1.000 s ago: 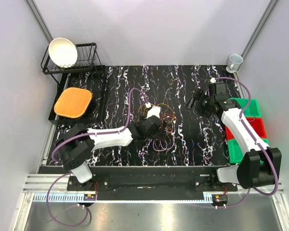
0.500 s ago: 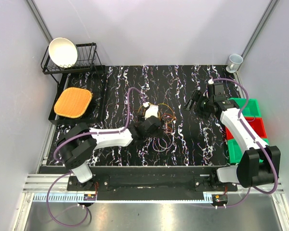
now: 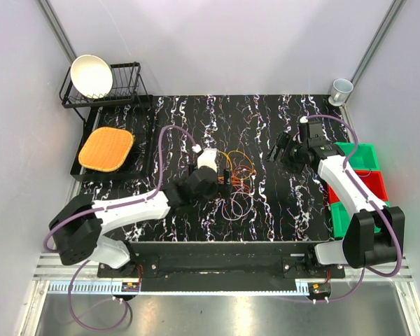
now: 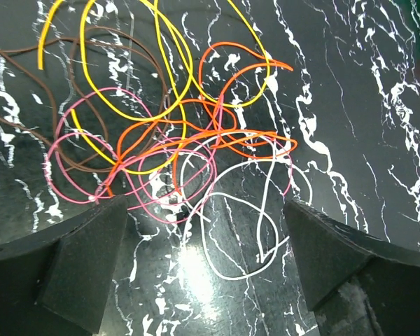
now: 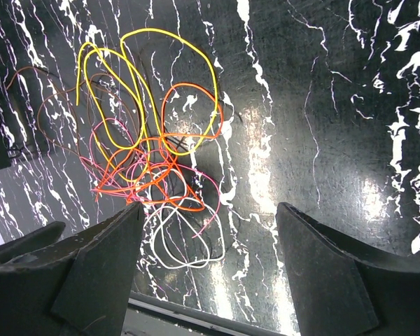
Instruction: Untangle the cables
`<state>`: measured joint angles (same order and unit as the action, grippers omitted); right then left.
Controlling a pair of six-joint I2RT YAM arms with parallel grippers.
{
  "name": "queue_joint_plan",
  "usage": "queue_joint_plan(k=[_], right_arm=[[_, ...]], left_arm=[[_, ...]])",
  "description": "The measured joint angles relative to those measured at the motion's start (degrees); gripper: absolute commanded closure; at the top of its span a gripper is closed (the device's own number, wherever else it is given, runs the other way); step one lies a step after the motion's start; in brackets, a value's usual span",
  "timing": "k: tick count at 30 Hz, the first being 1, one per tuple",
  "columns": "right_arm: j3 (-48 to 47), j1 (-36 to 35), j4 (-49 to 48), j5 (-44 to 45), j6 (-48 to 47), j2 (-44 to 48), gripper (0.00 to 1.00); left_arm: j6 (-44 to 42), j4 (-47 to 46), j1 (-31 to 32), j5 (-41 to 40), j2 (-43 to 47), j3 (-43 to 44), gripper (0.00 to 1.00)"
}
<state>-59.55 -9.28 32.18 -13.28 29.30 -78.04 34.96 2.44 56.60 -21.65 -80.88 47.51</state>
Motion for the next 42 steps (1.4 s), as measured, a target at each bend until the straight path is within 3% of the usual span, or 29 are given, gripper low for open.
queue_joint_plan(k=[4, 15, 29, 31, 37, 41, 42], right_arm=[[0.02, -0.24, -0.22, -0.37, 0.0, -0.52, 0.18], [0.44, -0.48, -0.9, -0.94, -0.07, -0.52, 0.18], [0.55, -0.5, -0.92, -0.98, -0.37, -0.72, 0.18], [0.55, -0.55, -0.92, -0.98, -0.39, -0.74, 0.18], [0.55, -0.87, -1.03, -1.01, -0.39, -1.33, 0.18], [0.55, -1.03, -1.03, -0.98, -0.39, -1.86, 0.17], [0.55, -1.07, -1.03, -0.98, -0.39, -1.86, 0.16]], left_arm=[[-0.9, -0.46, -0.46, -0.24, -0.72, -0.28, 0.09], [-2.16, -1.03, -0.66, 0.0, -14.99, 3.82, 0.12], [-3.58, -3.08, -1.6, -1.14, -21.9, 8.5, 0.26], [-3.37, -2.8, -1.77, -1.14, -22.16, 8.37, 0.32], [-2.47, -3.04, -1.9, -1.79, -22.14, 6.97, 0.7], [-1.57, -2.49, -1.9, -3.15, -21.97, 6.14, 0.77], [-1.22, -2.56, -1.9, -3.5, -21.4, 5.27, 0.9]])
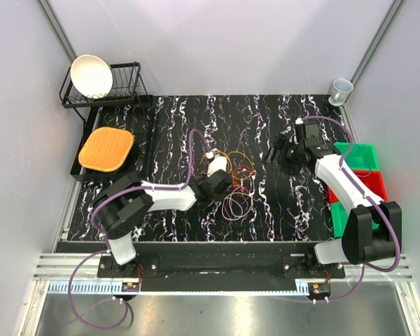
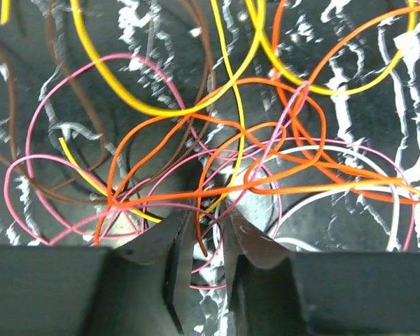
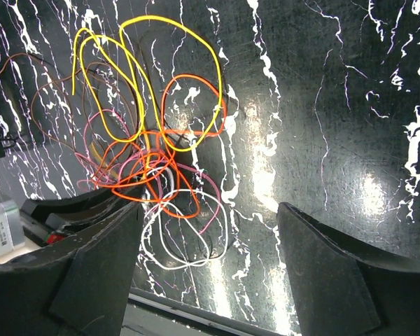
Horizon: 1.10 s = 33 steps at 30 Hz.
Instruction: Untangle the cables
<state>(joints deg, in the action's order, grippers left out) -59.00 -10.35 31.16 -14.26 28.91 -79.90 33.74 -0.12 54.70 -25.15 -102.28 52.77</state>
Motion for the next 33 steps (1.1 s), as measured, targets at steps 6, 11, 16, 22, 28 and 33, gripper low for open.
queue_joint_plan(k=[6, 11, 16, 22, 28, 33], right_arm=[[0.0, -0.13, -0.02, 0.02, 0.0, -0.02, 0.14], [-0.02, -0.28, -0.04, -0.26, 0.0, -0.59, 0.12], [-0.94, -1.18, -0.04, -0.52, 0.2, -0.76, 0.11], [-4.94, -3.93, -0.02, -2.82, 1.25, -0.76, 0.1], [-11.34, -5.46, -0.63, -4.72, 1.97, -0.42, 0.07], [-12.13, -5.46, -1.53, -4.72, 1.99, 1.95, 0.07]], left_arm=[[1.77, 5.9, 0.0, -2.01, 9.99, -6.93, 1.0], [0.59, 13.35, -0.92, -2.45, 21.9, -6.84, 1.0], [-2.43, 17.7, -7.13, 0.66, 30.82, -2.29, 1.0], [-7.26, 24.37, -14.67, 5.57, 30.82, 13.9, 1.0], [-12.07, 26.88, -14.45, 9.88, 26.27, 40.54, 1.0], [-11.89, 24.13, -14.47, 12.98, 30.34, 37.55, 1.0]])
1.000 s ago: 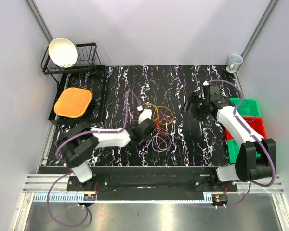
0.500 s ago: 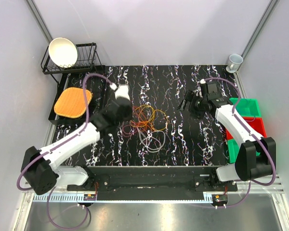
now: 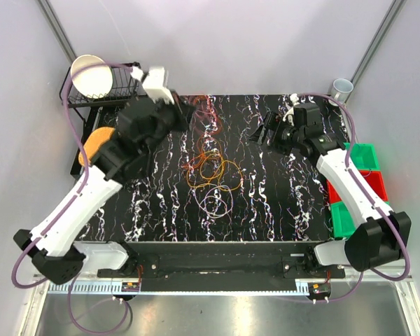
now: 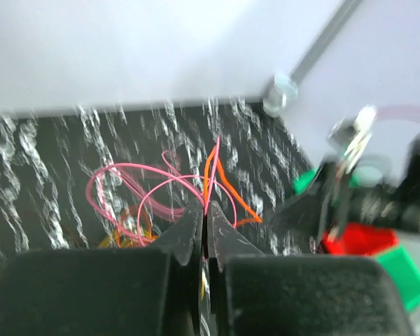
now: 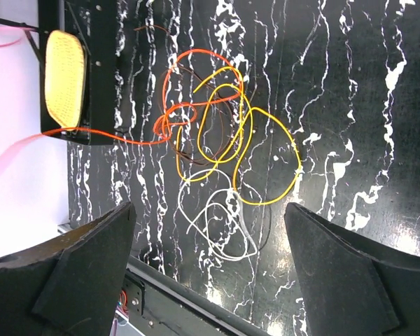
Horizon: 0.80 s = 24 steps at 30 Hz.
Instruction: Untangle the cables
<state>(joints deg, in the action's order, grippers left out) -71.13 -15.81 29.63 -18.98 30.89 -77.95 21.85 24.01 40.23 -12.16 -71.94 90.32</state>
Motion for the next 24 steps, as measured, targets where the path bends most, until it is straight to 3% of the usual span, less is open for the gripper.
queue_joint_plan(k=[4, 6, 7, 8, 11, 15, 19, 24], right_arm=[[1.14, 0.0, -0.33, 0.46, -0.26, 0.94, 0.07], [2.25, 0.0, -0.24, 0.76, -0.44, 0.94, 0.07], [2.78, 0.0, -0.22, 0.98, -0.46, 0.94, 0.07], [3.32, 0.0, -0.11, 1.2, -0.5, 0.94, 0.07], [3.98, 0.0, 0.07, 1.51, -0.57, 0.94, 0.07], [4.24, 0.0, -0.55, 0.96, -0.5, 0.94, 0.08], [5.64, -1.42, -1.77, 0.0, -0.24, 0.94, 0.11], [6.19, -10.12, -2.03, 0.98, -0.11, -0.04, 0.13]], left_arm=[[3.56, -5.2, -0.02, 4.37, 3.15, -17.59, 0.96], [5.57, -6.6, -0.02, 7.06, 2.14, -25.29, 0.83], [6.64, -7.04, -0.02, 8.72, 1.2, -29.0, 0.72], [7.54, -6.97, 0.02, 10.12, 0.17, -31.85, 0.44], [9.75, -6.58, 0.42, 12.37, -1.84, -36.26, 0.14], [10.58, -7.34, 0.81, 12.61, -0.79, -36.24, 0.05], [9.66, -5.09, 0.96, 9.88, 1.99, -34.56, 0.04], [7.48, 1.99, 0.94, 2.21, 6.38, -31.63, 0.01]])
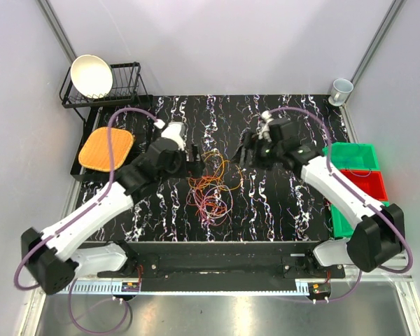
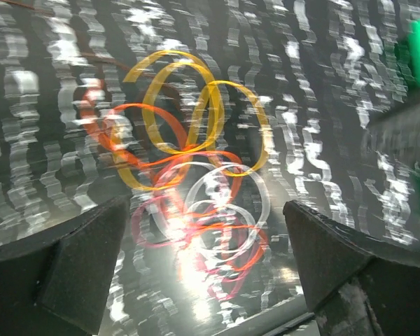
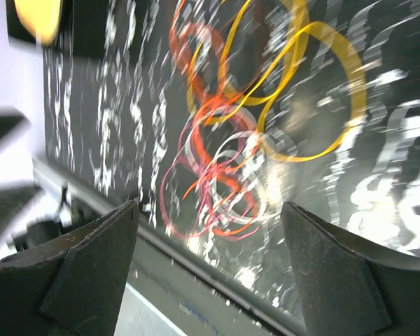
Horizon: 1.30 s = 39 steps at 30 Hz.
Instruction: Untangle the cables
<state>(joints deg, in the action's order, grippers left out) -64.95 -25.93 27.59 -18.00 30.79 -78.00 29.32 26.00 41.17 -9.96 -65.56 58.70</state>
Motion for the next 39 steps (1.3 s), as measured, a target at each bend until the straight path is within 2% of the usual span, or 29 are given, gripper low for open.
queue_joint_plan(k=[6, 16, 25, 39], right_arm=[[0.0, -10.23, -0.22, 1.14, -0.7, -3.28, 0.14], [-3.91, -23.28, 2.64, 1.42, -6.36, -18.43, 0.16], [-3.93, -24.55, 4.37, 2.54, -4.76, -20.9, 0.16], [-4.28, -26.71, 3.82, 2.49, -3.91, -23.58, 0.16]], left_arm=[[-2.12, 9.97, -0.76, -8.46, 8.48, 0.07, 0.01], [-2.27, 17.46, -1.44, -15.82, 21.73, -6.86, 0.01], [-1.79, 19.32, -1.44, -18.47, 28.94, -11.54, 0.01], [-1.84, 19.45, -1.44, -19.21, 28.39, -11.65, 0.01]])
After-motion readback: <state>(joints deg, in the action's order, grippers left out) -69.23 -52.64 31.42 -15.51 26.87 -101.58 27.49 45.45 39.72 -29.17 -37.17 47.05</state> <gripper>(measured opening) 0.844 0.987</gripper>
